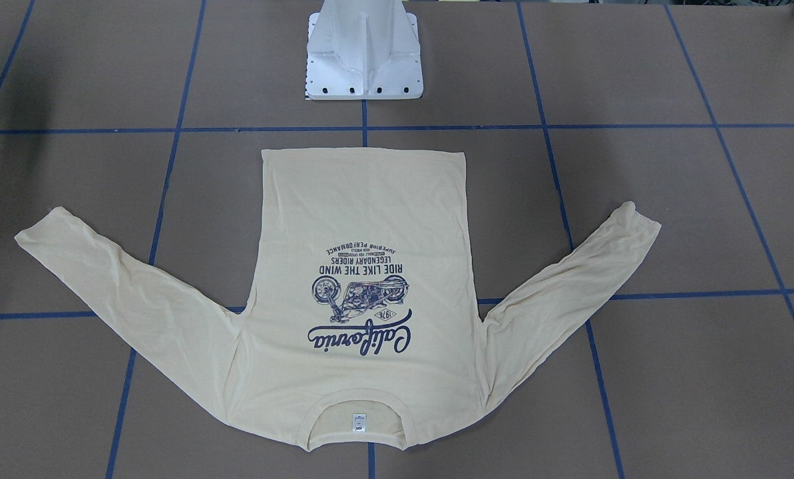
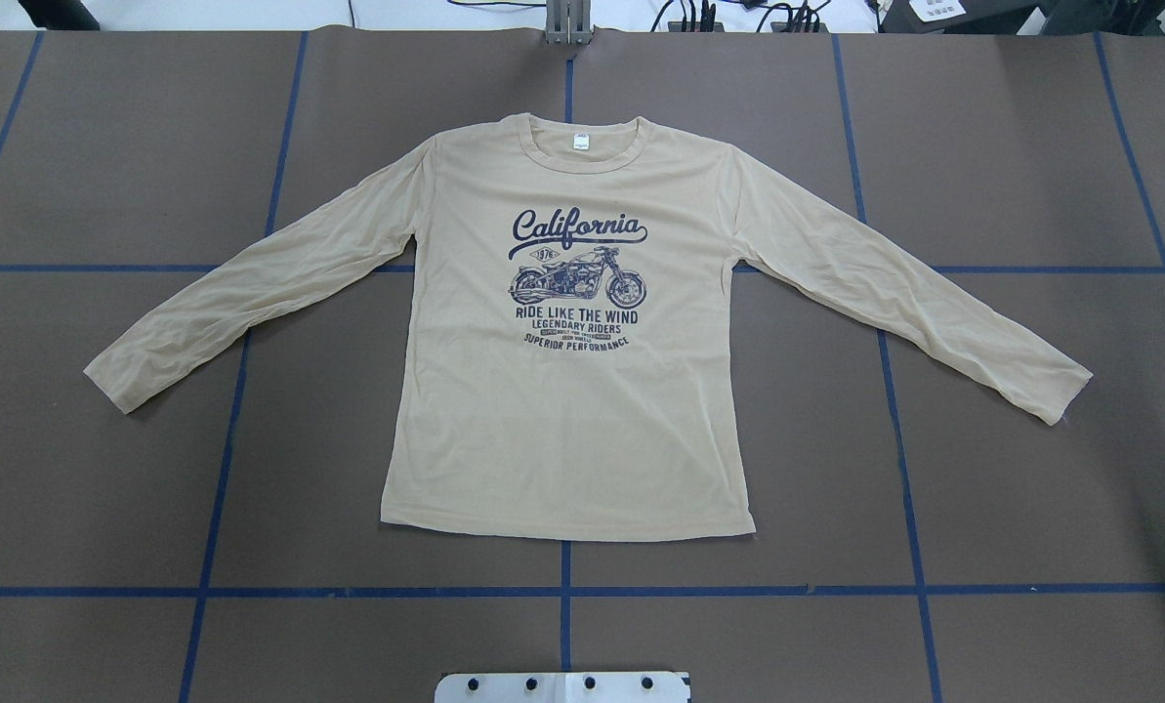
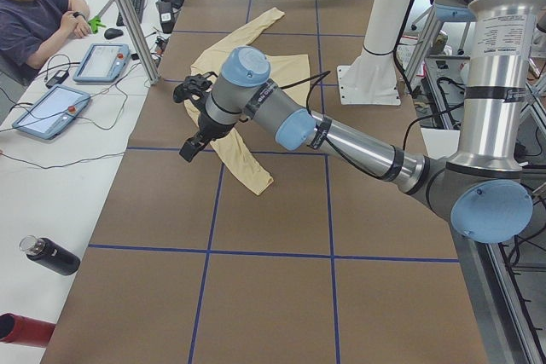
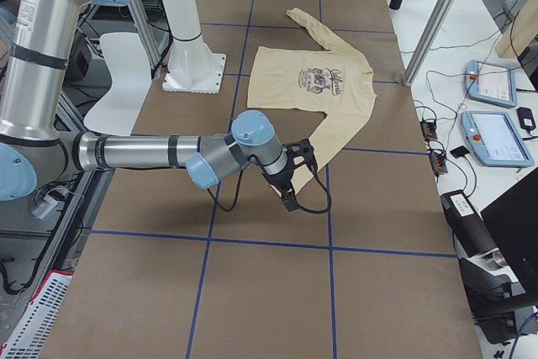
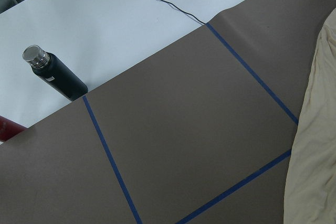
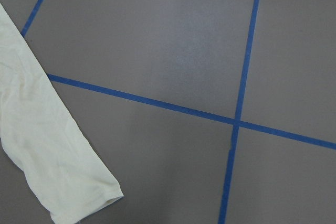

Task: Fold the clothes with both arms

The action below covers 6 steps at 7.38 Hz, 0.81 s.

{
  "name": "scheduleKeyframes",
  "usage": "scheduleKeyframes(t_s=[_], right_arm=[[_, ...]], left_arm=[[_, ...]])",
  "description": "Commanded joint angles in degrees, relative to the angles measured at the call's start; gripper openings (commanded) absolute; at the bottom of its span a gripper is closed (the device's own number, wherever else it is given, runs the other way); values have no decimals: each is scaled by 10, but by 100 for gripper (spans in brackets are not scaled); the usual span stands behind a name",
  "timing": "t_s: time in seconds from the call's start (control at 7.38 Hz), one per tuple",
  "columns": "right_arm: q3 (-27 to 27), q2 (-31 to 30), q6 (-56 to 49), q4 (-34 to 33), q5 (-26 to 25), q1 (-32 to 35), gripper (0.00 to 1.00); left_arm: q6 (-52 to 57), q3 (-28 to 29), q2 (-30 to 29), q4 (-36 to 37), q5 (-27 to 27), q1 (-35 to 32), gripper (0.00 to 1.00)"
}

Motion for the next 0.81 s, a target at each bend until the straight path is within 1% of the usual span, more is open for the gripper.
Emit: scheduleKeyframes(t_s=[0.0, 0.14, 0.27, 0.41, 0.54, 0.68], right_arm=[[-14, -1, 182, 90, -81, -122, 100], [-46, 1, 242, 156, -151, -191, 100], [-95, 13, 300, 231, -185, -237, 99], [-138, 24, 347, 295, -204, -266, 98], [-162, 26, 355, 326, -237, -290, 96], [-171, 27, 355, 333, -251, -302, 85]], left_arm=[[-1, 0, 0, 0, 0, 0, 100], [-1, 0, 3, 0, 0, 0, 100], [-1, 0, 3, 0, 1, 0, 100], [-2, 0, 3, 0, 1, 0, 100], [-2, 0, 4, 0, 1, 0, 100], [-1, 0, 4, 0, 1, 0, 100]])
